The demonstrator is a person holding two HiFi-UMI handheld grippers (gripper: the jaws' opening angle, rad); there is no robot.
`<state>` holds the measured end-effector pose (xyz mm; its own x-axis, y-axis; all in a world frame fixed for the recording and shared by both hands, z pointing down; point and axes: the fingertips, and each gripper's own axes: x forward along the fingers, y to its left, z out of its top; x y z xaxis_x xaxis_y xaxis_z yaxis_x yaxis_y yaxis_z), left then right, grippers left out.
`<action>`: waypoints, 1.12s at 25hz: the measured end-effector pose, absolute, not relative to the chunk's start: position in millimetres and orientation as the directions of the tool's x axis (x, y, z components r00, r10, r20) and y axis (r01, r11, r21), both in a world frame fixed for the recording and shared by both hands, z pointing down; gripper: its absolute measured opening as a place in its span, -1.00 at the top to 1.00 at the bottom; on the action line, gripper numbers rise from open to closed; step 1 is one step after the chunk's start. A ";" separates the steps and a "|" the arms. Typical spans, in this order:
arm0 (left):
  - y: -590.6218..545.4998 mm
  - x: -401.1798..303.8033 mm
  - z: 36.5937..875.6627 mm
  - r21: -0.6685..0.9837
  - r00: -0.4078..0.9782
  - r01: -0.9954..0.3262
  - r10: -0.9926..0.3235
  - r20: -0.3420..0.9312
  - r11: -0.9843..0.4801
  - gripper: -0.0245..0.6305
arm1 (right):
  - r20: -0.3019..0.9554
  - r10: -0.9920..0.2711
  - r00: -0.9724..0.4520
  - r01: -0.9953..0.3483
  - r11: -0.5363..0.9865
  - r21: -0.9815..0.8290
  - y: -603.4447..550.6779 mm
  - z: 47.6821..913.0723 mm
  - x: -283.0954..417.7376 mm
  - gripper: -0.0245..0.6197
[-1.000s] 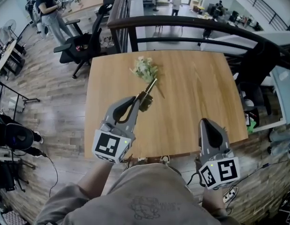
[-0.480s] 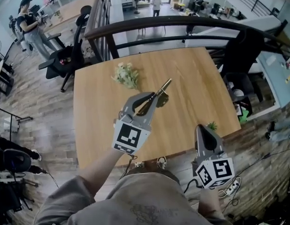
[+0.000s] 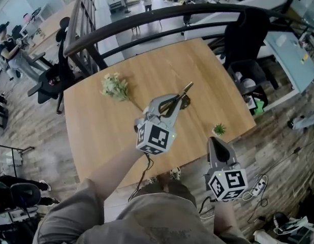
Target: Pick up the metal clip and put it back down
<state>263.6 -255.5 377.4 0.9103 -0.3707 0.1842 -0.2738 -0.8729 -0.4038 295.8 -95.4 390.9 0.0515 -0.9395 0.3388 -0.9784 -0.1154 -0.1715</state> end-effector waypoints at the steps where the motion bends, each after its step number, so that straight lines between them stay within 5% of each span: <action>1: -256.3 273.5 384.7 -0.421 0.912 -0.257 -0.363 0.193 -0.870 0.87 | 0.341 -0.938 0.063 -0.975 -0.130 -0.178 -95.6 396.1 301.3 0.89; 28: -299.6 442.7 634.0 -0.614 0.818 0.150 -0.251 0.518 -0.775 0.87 | 0.526 -0.850 0.012 -0.913 -0.223 -0.340 -137.9 552.5 394.1 0.89</action>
